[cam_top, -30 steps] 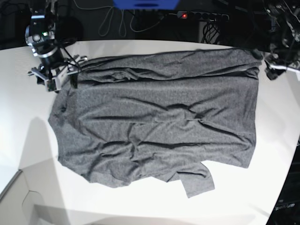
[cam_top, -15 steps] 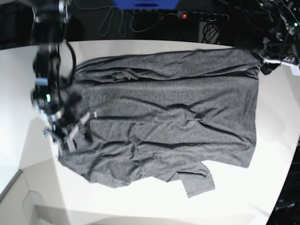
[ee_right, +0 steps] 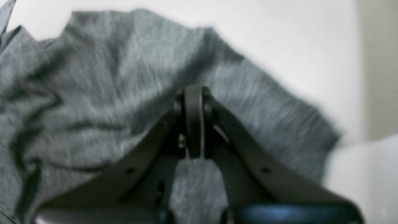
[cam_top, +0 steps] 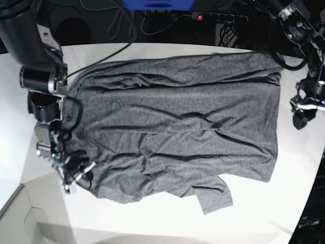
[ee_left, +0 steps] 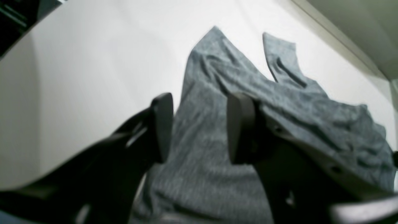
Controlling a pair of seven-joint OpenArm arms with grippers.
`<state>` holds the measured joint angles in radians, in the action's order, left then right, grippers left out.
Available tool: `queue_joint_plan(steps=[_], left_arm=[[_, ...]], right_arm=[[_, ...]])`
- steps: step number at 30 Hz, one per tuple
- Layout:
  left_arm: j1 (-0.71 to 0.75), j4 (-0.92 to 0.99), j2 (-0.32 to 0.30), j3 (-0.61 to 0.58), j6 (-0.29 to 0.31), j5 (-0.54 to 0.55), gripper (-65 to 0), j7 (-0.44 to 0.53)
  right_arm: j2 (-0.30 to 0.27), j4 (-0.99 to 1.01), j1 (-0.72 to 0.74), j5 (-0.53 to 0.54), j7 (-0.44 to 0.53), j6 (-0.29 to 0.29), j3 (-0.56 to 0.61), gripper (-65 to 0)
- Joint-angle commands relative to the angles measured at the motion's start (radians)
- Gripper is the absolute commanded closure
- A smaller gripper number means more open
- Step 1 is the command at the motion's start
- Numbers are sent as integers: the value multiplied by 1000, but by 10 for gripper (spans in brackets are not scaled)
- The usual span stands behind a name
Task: Layout the t-shirt on the table in an organized manner, then fold the t-shirt properly
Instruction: 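Reach the right gripper down the shirt side and smooth it outward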
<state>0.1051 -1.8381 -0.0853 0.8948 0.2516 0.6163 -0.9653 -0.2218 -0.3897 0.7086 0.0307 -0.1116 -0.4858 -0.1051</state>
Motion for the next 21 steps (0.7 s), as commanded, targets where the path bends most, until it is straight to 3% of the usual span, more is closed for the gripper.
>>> queue_joint_plan(steps=[1, 5, 10, 17, 21], left_arm=[[-26, -8, -12, 5, -1, 7, -275, -2], [-54, 5, -14, 5, 1, 6, -275, -33], [-60, 7, -14, 5, 1, 6, -275, -30], [-81, 38, -14, 2, 1, 6, -275, -36], [-75, 71, -14, 1, 1, 6, -276, -37]], right_arm=[[-20, 13, 30, 10, 49, 31, -2, 0], [-24, 104, 30, 10, 148, 180, -2, 0], [-54, 140, 24, 10, 106, 322, 0, 0], [-90, 71, -70, 11, 39, 327, -3, 0], [-90, -108, -178, 21, 40, 327, -9, 0]])
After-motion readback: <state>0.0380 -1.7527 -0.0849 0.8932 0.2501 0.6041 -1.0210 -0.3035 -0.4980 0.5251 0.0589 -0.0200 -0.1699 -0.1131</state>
